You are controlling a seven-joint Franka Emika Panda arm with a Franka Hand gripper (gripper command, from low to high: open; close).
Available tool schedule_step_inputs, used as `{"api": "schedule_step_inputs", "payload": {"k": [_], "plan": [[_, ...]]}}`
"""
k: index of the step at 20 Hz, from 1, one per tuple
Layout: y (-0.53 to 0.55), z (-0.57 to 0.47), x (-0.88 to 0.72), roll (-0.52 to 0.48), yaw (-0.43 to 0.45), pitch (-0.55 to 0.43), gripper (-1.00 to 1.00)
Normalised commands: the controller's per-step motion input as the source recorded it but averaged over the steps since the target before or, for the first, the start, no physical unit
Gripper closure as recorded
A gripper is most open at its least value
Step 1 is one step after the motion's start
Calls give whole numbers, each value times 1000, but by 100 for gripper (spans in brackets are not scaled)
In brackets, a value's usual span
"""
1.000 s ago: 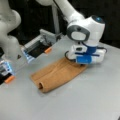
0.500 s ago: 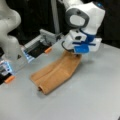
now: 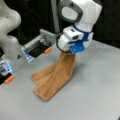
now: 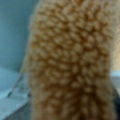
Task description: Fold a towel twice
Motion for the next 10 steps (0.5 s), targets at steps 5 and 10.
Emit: {"api": "schedule_step_inputs", "payload": {"k": [5, 10], "plan": [[-428, 82, -193, 266, 178, 75, 100], [-176, 15, -236, 185, 76, -11, 100]]}}
